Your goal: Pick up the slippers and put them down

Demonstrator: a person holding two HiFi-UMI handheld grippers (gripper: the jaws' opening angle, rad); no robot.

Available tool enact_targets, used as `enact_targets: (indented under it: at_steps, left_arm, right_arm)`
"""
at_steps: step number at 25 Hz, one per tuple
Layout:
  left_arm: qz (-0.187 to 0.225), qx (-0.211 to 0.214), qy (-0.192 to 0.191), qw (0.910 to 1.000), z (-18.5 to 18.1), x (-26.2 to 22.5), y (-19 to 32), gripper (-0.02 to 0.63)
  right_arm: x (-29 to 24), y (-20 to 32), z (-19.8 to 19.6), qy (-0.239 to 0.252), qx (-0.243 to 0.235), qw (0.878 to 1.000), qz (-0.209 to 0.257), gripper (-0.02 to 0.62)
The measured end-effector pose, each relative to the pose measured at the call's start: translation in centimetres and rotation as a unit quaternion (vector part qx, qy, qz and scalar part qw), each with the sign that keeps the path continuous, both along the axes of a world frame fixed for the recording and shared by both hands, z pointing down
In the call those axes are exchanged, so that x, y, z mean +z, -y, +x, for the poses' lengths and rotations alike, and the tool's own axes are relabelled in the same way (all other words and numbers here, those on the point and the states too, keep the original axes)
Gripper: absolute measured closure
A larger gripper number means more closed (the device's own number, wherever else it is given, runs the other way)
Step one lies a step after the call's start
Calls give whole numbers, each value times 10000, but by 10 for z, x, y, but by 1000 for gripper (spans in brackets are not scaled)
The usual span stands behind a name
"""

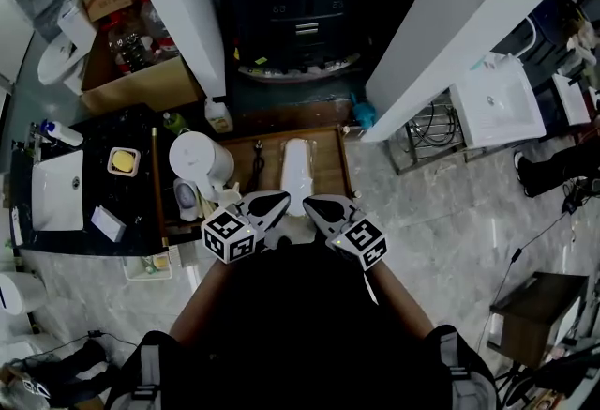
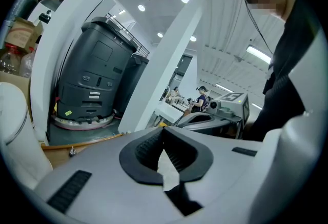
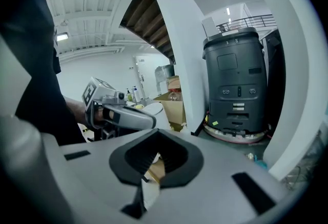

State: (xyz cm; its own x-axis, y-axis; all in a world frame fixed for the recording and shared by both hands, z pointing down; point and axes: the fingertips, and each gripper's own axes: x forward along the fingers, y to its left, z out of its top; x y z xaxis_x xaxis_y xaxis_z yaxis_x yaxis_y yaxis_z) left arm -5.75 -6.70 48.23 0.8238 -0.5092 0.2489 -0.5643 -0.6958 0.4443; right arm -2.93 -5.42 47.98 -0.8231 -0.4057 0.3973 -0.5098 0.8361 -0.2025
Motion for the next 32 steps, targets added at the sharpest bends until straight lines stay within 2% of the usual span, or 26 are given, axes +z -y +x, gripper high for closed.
enact_targets:
  at_steps: [6, 32]
  left_arm:
    - [73, 12, 120, 9999, -4, 0, 2, 595]
    - [24, 51, -9, 10000, -1, -1, 1, 595]
  right_arm:
    - [2, -1, 1, 49, 7, 10000, -48, 588]
    - [-2, 5, -3, 117, 50, 9999, 8, 589]
